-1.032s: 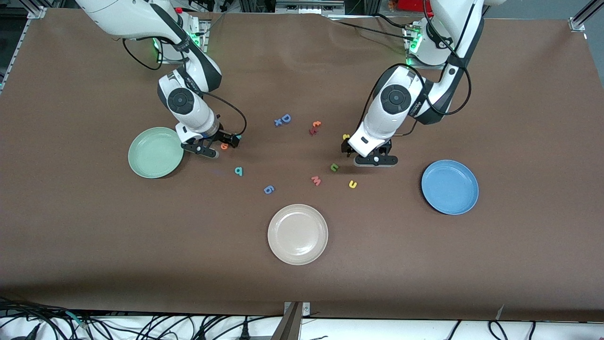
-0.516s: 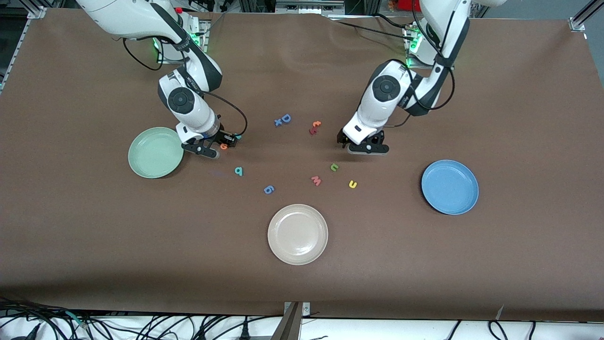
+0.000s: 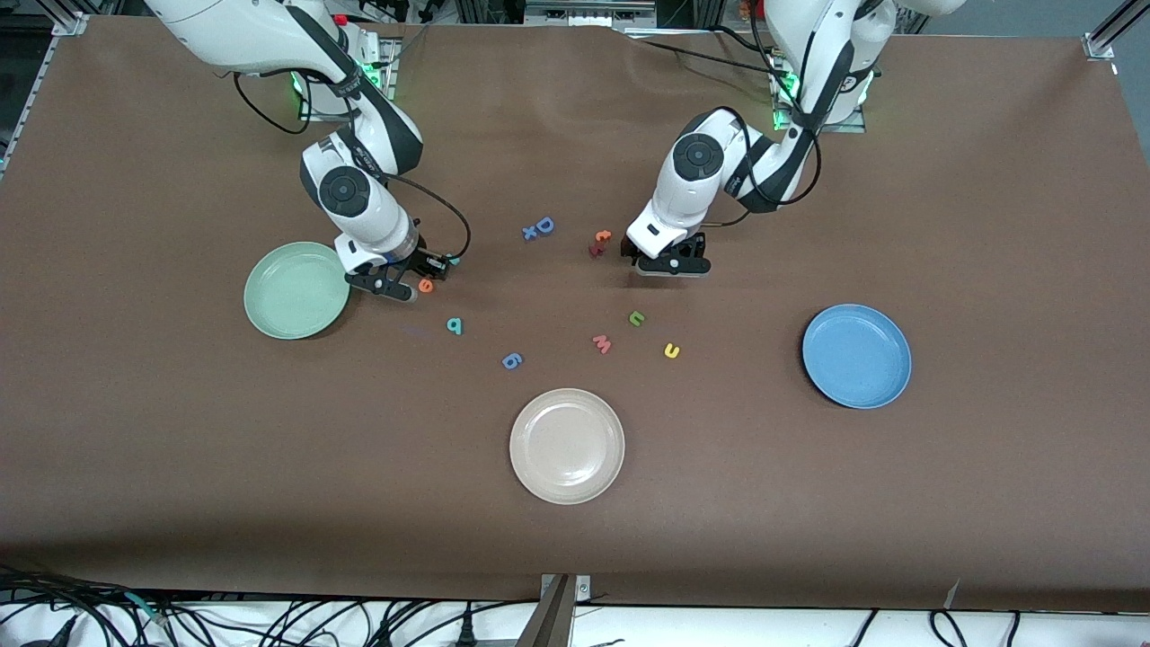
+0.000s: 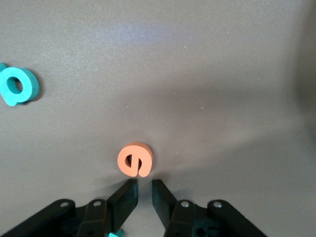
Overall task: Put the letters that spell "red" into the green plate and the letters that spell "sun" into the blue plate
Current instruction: 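Grasp the orange e with the right gripper while the left gripper grasps the 2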
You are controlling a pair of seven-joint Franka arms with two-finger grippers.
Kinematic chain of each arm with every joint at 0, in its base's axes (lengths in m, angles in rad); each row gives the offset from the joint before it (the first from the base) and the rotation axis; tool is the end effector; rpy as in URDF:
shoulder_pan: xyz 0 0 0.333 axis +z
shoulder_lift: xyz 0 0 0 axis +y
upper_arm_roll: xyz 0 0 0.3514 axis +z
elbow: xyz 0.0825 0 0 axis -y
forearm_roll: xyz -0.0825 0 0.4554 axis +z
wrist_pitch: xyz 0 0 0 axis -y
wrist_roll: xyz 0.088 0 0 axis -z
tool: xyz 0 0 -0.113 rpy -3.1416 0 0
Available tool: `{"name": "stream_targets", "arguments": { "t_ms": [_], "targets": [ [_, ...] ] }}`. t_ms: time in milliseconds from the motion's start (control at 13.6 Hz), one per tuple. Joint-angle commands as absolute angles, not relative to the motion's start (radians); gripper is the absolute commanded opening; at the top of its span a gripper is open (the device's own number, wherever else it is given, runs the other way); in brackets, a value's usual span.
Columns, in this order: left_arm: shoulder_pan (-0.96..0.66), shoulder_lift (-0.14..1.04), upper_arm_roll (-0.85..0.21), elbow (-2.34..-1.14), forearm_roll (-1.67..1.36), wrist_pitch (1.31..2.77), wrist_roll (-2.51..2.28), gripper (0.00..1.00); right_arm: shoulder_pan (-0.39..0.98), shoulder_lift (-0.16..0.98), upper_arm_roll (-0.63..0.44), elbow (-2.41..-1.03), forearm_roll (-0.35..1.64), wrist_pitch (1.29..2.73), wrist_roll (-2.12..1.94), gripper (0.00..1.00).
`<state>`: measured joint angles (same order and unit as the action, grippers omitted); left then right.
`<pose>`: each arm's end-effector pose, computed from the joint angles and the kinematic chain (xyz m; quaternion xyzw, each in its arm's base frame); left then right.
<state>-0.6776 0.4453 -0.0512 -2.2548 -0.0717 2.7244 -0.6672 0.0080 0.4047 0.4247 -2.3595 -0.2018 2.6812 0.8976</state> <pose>0.4375 -0.3894 0.1275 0.9996 0.0044 -0.0074 0.0276 0.4849 0.2484 0.1317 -0.9872 0.1538 0.0373 0.0201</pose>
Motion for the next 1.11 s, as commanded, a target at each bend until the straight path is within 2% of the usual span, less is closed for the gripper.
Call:
{"name": "stream_targets", "arguments": {
  "t_ms": [0, 74, 295, 442, 664, 1032],
  "targets": [
    [-0.692, 0.453, -0.038, -2.256, -0.072, 2.741, -0.661, 1.00, 0.014, 0.414, 0.407, -2.358, -0.233, 2.684, 0.919, 0.25],
    [-0.690, 0.453, -0.038, -2.256, -0.072, 2.741, -0.660, 0.99, 0.015, 0.407, 0.408, -2.350, -0.233, 2.684, 0.919, 0.26],
    [-0.693, 0.451, -0.038, -2.261, -0.072, 2.741, -0.660, 0.98, 0.015, 0.402, 0.410, -2.344, -0.233, 2.686, 0.919, 0.38],
    [-0.692, 0.448, -0.038, -2.267, -0.072, 2.741, -0.660, 0.92, 0.015, 0.402, 0.410, -2.344, -0.235, 2.686, 0.919, 0.54],
    [-0.690, 0.440, -0.038, -2.278, -0.071, 2.740, -0.660, 0.81, 0.015, 0.403, 0.407, -2.333, -0.262, 2.689, 0.917, 0.54],
    [-0.693, 0.423, -0.038, -2.299, -0.071, 2.741, -0.660, 0.69, 0.015, 0.403, 0.405, -2.329, -0.288, 2.688, 0.916, 0.53]
  ]
}}
